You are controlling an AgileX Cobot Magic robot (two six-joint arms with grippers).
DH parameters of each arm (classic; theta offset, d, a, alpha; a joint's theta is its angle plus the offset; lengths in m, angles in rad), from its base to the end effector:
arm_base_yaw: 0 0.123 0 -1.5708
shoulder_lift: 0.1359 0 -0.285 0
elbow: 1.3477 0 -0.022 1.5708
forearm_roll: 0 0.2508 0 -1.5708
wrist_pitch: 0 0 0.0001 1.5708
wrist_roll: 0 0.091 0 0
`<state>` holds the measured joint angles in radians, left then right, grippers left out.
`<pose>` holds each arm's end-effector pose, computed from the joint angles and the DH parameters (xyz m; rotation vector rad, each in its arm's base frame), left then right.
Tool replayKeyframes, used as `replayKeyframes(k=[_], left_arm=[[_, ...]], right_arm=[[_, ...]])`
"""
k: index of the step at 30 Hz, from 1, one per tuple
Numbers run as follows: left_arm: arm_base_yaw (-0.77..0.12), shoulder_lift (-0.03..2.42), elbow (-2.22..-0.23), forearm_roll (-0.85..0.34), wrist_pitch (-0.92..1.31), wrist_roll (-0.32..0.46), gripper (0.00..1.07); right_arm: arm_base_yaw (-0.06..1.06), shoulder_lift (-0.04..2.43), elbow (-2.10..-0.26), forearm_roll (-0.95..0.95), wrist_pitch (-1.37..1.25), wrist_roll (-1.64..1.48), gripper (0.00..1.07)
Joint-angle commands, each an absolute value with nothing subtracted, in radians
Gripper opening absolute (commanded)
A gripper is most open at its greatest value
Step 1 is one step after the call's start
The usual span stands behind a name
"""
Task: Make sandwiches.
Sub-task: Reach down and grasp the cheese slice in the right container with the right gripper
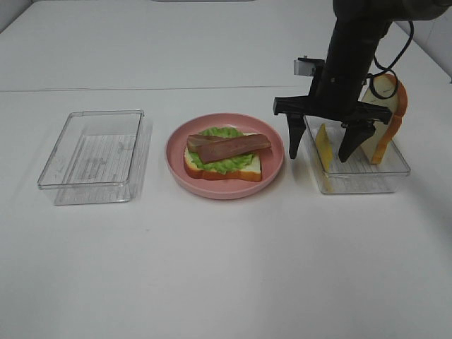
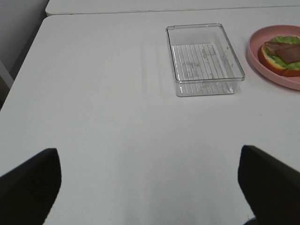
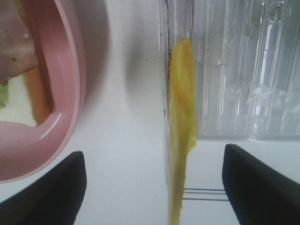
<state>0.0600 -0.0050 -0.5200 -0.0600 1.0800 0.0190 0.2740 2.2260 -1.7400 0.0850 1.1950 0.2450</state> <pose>-0.0086 -0.0053 0.2813 -0.0374 2.0369 -0.0221 0.4219 0.1260 0.1556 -0.0048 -3.0973 -0.1087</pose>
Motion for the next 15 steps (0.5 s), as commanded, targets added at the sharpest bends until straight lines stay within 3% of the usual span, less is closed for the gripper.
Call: replayKeyframes(k=[1, 6, 8, 11, 15], left_arm=[[0.058, -0.024, -0.517, -0.066, 1.076, 0.014, 0.94], [0.058, -0.024, -0.517, -0.066, 1.076, 0.014, 0.94], [0.058, -0.024, -0.517, -0.066, 1.076, 0.014, 0.94], [0.058, -0.024, -0.517, -0.066, 1.076, 0.014, 0.94], [0.058, -0.024, -0.517, -0.066, 1.076, 0.014, 0.94]], right_arm=[[0.275, 2.231, -1.734, 0.093, 1.192, 0.236, 0.76], [0.275, 2.231, -1.734, 0.093, 1.191, 0.233, 0.65], [0.275, 2.231, -1.734, 0.092, 1.190, 0.239, 0.44], [0.275, 2.231, -1.734, 0.088, 1.191, 0.239, 0.34], [0.275, 2.231, -1.734, 0.088, 1.192, 0.239, 0.34]])
